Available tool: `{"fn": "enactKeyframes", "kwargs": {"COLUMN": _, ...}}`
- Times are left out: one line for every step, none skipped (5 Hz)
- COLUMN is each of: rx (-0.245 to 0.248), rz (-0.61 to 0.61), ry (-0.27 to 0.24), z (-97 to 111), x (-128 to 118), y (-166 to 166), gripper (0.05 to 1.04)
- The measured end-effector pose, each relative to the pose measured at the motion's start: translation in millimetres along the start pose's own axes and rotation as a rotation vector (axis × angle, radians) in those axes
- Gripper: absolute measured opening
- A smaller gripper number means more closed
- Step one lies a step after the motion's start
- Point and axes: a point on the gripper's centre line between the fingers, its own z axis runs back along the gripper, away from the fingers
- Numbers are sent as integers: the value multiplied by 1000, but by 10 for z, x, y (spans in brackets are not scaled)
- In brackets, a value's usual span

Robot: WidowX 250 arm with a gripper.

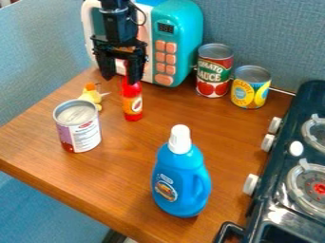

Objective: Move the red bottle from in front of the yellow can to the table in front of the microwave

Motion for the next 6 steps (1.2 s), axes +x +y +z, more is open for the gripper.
{"fn": "enactKeyframes", "kwargs": {"rx": 10, "rz": -3, "ry": -29, "z": 115, "x": 3, "y": -4, "gripper": 1005}}
{"fn": "enactKeyframes", "kwargs": {"rx": 14, "rz": -5, "ry": -45, "z": 172, "x": -21, "y": -15, "gripper": 1000}}
{"fn": "enactKeyframes", "kwargs": {"rx": -7, "rz": -31, "ry": -57, "z": 272, "x": -98, "y": -81, "gripper": 1000}}
{"fn": "enactKeyframes", "kwargs": {"rx": -18, "rz": -77, "ry": -63, "z": 388, "x": -244, "y": -149, "gripper": 1001}}
{"fn": "enactKeyframes", "kwargs": {"rx": -35, "rz": -131, "ry": -71, "z": 517, "x": -389, "y": -194, "gripper": 1001}}
{"fn": "enactKeyframes", "kwargs": {"rx": 2, "rz": -134, "ry": -29, "z": 533, "x": -486, "y": -26, "gripper": 1000}}
